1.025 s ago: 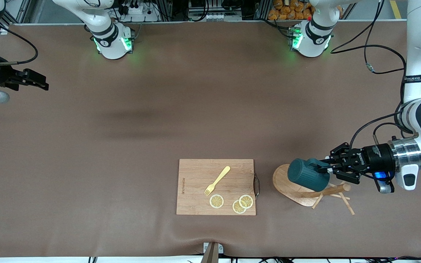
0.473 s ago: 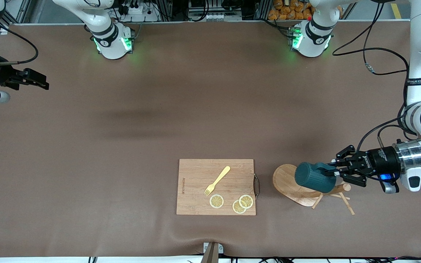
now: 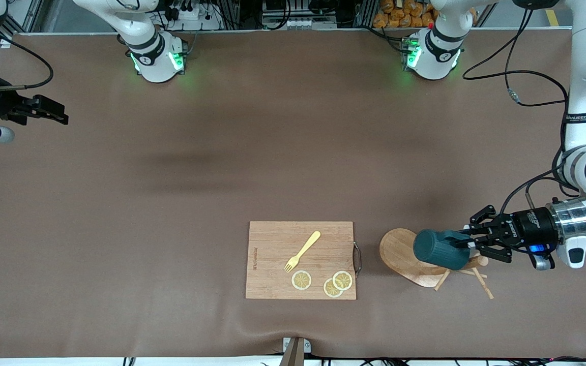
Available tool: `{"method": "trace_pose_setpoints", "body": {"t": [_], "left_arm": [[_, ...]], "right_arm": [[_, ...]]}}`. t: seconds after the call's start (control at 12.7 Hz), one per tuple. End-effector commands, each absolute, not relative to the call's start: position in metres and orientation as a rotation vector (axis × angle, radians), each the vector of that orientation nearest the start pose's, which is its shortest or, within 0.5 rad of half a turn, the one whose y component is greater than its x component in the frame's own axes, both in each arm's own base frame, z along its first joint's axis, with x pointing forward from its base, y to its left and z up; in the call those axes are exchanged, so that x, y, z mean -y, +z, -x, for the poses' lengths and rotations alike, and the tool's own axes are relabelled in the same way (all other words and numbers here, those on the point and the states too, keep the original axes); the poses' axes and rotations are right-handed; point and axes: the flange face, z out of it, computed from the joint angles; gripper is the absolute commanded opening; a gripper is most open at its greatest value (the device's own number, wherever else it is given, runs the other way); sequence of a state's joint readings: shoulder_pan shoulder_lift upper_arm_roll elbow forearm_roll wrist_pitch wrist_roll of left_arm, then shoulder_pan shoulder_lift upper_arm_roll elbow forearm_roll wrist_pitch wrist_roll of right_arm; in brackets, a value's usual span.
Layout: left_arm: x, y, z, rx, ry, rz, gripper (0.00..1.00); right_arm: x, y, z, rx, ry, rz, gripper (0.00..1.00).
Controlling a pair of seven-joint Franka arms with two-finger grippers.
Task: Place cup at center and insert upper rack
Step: 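Lower the mug onto a mug-tree peg with the left gripper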
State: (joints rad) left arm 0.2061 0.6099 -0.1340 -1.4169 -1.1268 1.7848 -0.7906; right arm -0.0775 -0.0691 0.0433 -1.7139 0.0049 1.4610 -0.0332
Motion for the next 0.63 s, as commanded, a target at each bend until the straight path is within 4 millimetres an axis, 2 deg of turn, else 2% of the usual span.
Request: {"method": "trace_pose_setpoints", "body": {"t": [0.0,0.32,0.55], "left_arm": [[0.002,0.374,-0.718,-1.246,-0.693,-1.597,0.00],[-0.014,0.367,-0.719,-1.243,-0.674,-1.577,0.00],[-0.014,0.364,-0.719,-1.240,-0.678,-1.573,0.00]], "right_arm": [[0.021,0.591,-0.511,0.007,0.270,3.112,1.00],[0.020,0.596,-0.515,0.009,0.213,3.119,1.00],[0.019,0.600,-0.519,0.013,0.158,3.124,1.00]]}}
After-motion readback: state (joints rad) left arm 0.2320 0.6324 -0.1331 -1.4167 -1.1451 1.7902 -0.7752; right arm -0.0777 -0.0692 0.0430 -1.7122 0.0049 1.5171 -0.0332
